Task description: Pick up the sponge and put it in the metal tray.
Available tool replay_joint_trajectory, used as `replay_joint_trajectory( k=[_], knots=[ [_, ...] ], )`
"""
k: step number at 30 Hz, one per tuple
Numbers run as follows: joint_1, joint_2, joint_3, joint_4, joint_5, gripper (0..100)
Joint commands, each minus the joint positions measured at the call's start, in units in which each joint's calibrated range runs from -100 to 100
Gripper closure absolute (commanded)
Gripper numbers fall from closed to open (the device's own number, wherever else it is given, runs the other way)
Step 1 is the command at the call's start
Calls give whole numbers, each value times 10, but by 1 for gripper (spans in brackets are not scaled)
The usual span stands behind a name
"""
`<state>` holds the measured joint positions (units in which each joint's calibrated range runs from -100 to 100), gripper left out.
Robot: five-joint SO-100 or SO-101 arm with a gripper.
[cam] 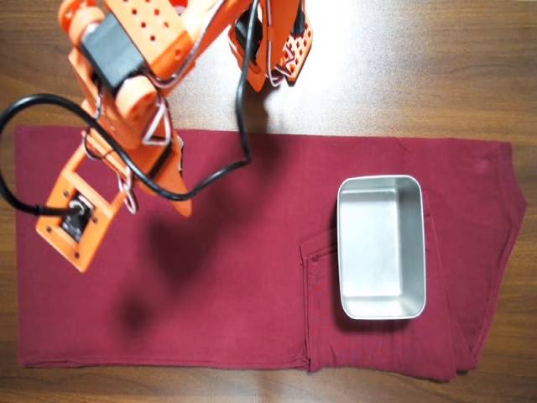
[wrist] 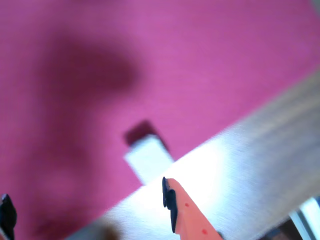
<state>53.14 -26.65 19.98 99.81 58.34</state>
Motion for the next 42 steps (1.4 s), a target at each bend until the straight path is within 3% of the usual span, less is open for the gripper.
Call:
replay_joint_trajectory(
  k=[1, 5, 9, 12, 19, 42],
  knots=[
    [51, -6, -15, 2, 20, 62],
    [140, -37, 141, 2, 49, 63],
    [136, -46, 249, 2, 48, 62],
    [128, -4, 208, -13, 33, 62],
    [131, 105, 146, -154, 13, 63],
    [100, 162, 208, -251, -8, 65]
  ],
)
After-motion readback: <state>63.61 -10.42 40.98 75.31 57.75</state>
